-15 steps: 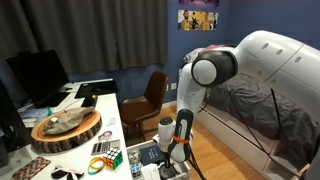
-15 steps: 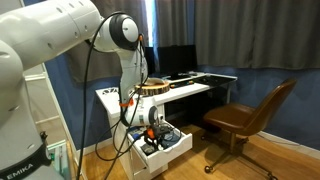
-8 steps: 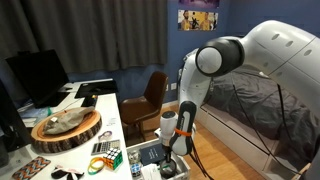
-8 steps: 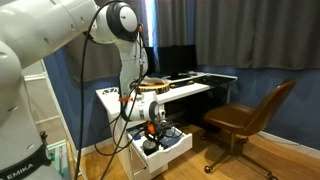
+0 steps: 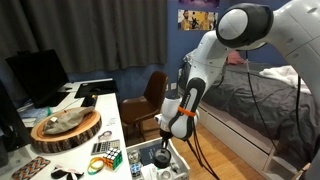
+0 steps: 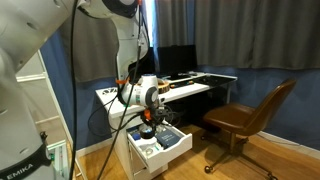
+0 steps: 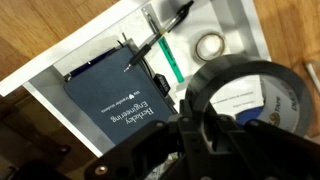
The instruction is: Put the black masking tape on the desk
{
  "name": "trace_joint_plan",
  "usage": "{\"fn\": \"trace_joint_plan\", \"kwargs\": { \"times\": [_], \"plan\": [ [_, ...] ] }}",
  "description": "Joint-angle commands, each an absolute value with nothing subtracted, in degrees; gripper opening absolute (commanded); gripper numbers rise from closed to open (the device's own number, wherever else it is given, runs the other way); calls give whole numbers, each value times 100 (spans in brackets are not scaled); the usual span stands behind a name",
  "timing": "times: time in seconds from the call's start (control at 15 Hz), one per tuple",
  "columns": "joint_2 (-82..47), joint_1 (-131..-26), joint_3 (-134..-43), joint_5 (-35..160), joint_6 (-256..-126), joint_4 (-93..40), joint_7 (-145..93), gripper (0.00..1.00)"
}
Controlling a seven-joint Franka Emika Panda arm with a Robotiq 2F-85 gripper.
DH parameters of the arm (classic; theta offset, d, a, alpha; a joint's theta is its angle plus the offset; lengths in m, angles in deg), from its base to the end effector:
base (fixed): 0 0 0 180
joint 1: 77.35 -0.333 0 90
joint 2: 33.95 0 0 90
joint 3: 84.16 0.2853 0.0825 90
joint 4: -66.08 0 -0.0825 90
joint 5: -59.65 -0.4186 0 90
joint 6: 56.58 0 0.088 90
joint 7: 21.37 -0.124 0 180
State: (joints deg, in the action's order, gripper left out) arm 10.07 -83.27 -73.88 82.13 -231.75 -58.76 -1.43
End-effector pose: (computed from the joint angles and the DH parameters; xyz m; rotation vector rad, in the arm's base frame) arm 0.4867 0.1912 -0.0181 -2.7265 -1.4235 -0.2209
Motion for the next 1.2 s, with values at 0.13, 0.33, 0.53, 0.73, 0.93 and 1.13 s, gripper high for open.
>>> {"fn": "trace_joint_plan", "kwargs": {
  "times": [0.13,0.33,0.53,0.73,0.93,1.13],
  "plan": [
    [712,-7602,-6593,7713,-23106,-6121,3,4],
    [679,-7524,-6546,7698,-23109,-6152,32,15],
    [741,-7565,-6571,7705,-23107,-6138,29,4],
    [451,-8194,-7172,7700,-22864,-5984,-360,4],
    [59,-8299,-7218,7474,-22413,-5784,-638,4],
    [-217,-8139,-6935,7015,-21807,-5378,-741,4]
  ]
}}
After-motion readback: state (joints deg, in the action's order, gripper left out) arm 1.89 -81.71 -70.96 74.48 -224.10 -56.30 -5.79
